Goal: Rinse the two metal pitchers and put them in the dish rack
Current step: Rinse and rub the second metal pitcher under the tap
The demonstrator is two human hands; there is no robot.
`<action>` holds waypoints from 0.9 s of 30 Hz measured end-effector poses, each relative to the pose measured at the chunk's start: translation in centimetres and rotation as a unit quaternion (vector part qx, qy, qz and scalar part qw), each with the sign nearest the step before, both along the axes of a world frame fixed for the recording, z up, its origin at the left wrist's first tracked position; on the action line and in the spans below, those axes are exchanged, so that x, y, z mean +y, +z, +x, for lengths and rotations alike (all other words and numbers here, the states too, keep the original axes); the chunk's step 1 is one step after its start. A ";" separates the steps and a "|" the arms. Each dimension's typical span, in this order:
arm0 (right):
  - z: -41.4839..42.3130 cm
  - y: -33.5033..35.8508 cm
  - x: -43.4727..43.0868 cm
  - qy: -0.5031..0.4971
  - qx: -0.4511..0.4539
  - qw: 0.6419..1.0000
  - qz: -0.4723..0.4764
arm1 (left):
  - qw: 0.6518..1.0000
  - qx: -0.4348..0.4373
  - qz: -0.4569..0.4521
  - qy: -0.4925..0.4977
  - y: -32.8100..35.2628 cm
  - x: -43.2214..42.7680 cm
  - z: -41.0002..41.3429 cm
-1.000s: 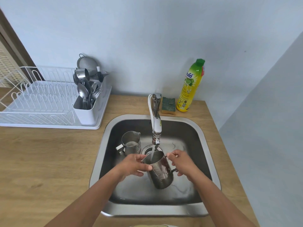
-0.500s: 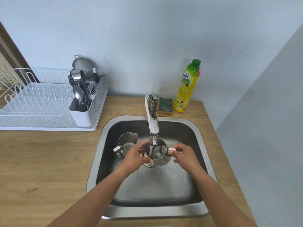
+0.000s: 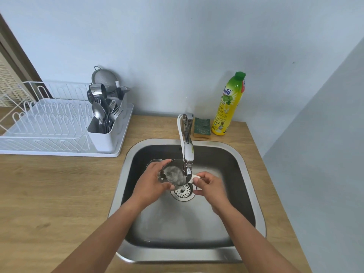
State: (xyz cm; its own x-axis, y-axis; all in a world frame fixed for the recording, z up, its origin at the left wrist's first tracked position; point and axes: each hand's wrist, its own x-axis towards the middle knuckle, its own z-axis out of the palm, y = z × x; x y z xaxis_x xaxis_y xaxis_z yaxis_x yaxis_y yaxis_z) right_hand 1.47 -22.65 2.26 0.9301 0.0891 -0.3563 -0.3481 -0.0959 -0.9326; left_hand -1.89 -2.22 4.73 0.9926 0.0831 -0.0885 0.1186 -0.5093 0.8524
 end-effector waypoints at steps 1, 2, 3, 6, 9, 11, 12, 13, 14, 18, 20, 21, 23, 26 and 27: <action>-0.1 -0.1 0.0 0.008 0.001 1.000 0.000 | 1.000 0.000 0.006 -0.002 0.1 0.2 -0.1; -0.2 -0.2 0.0 0.017 0.002 1.000 -0.003 | 1.000 0.001 0.009 -0.004 0.3 0.4 -0.1; -0.3 -0.2 0.0 0.024 0.006 1.000 -0.006 | 1.000 0.005 0.011 -0.008 0.5 0.5 -0.2; -0.8 0.0 -0.1 0.049 0.026 0.998 -0.031 | 0.999 0.028 0.024 -0.010 0.9 0.5 -0.3; -1.4 0.4 -0.3 0.069 0.040 0.995 -0.058 | 0.998 0.057 0.039 -0.011 1.0 0.4 -0.4; -1.7 0.7 -0.7 0.079 0.042 0.991 -0.095 | 0.996 0.076 0.039 -0.017 0.9 0.3 -0.7; -1.7 0.8 -0.9 0.080 0.038 0.989 -0.121 | 0.996 0.084 0.028 -0.021 0.7 0.1 -0.8; -1.6 0.9 -1.1 0.078 0.030 0.986 -0.147 | 0.995 0.092 0.013 -0.025 0.6 -0.1 -1.0; -1.4 0.9 -1.3 0.073 0.018 0.982 -0.171 | 0.995 0.096 -0.002 -0.029 0.5 -0.3 -1.1; -0.8 0.7 -1.5 0.061 -0.017 0.983 -0.170 | 0.994 0.103 -0.046 -0.009 -0.1 -0.8 -1.3; -0.8 0.6 -1.1 0.065 -0.024 0.984 -0.166 | 0.993 0.106 -0.055 0.000 -0.4 -0.6 -1.3; -0.8 0.6 -0.9 0.071 -0.023 0.982 -0.172 | 0.993 0.108 -0.053 0.000 -0.5 -0.5 -1.3; -0.8 0.7 -1.0 0.085 -0.017 0.980 -0.179 | 0.993 0.113 -0.045 -0.005 -0.6 -0.4 -1.4; -0.4 1.0 -1.4 0.086 -0.020 0.980 -0.178 | 0.991 0.120 -0.054 -0.003 -0.5 -0.6 -1.4; -0.2 1.1 -1.4 0.080 -0.026 0.981 -0.176 | 0.991 0.120 -0.059 -0.001 -0.6 -0.8 -1.3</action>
